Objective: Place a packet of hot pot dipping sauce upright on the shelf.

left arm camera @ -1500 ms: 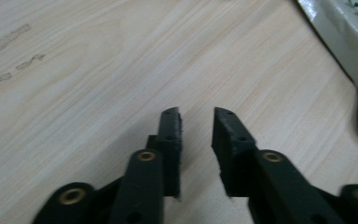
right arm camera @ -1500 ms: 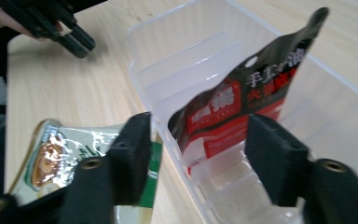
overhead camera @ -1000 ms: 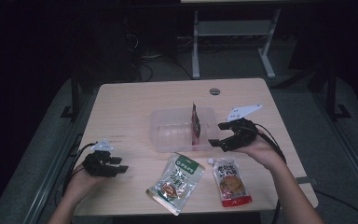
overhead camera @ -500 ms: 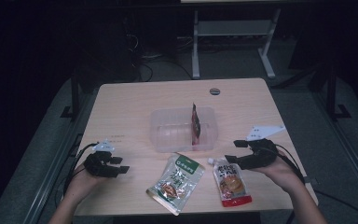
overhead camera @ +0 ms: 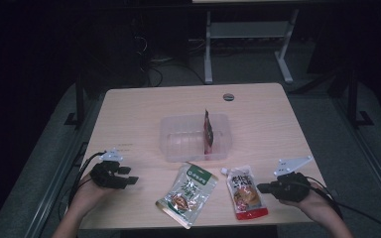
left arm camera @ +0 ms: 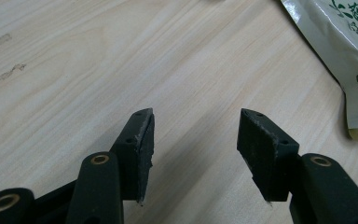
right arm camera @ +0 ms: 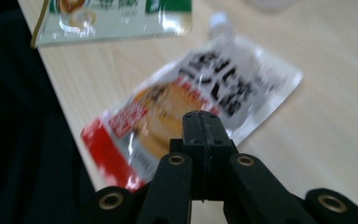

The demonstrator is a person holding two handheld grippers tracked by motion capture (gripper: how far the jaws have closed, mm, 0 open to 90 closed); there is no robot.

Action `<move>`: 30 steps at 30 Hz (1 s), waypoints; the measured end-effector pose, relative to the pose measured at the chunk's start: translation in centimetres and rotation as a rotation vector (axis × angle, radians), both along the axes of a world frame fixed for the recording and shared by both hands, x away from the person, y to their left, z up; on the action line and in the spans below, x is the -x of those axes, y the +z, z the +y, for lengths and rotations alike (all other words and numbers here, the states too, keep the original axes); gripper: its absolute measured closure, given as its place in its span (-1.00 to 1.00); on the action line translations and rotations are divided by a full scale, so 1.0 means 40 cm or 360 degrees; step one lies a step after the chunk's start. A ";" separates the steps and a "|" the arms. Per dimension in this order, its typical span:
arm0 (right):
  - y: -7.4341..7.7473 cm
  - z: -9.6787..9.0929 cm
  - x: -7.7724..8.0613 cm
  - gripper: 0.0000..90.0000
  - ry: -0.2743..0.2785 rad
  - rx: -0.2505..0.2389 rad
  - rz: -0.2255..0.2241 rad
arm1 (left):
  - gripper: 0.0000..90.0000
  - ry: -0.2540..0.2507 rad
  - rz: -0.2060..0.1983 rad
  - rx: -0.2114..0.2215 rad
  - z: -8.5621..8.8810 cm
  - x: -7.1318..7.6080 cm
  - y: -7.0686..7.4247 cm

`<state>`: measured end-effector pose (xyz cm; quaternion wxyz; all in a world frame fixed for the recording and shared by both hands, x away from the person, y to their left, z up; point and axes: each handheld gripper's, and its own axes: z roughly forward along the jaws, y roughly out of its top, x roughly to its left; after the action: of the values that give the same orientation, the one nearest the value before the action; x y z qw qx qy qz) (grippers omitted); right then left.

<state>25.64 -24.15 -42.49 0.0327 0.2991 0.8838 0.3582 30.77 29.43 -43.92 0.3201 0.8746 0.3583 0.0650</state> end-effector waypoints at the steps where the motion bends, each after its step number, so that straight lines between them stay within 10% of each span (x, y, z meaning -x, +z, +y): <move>1: -0.010 -0.003 0.005 1.00 0.0020 0.0002 0.0035 | 0.02 -0.0001 -0.0002 -0.0002 -0.001 0.000 0.000; 13: -0.072 0.030 0.007 1.00 0.0181 0.0072 0.0220 | 0.02 -0.0016 -0.0001 -0.0005 -0.007 0.000 0.000; 30: -0.072 0.170 -0.016 1.00 0.0316 0.0076 0.0129 | 0.06 -0.0027 -0.0005 -0.0004 -0.016 0.003 0.006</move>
<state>26.29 -17.35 -45.36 -0.0317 0.2235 0.9180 0.3260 30.66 28.80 -43.67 0.3202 0.8779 0.3503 0.0642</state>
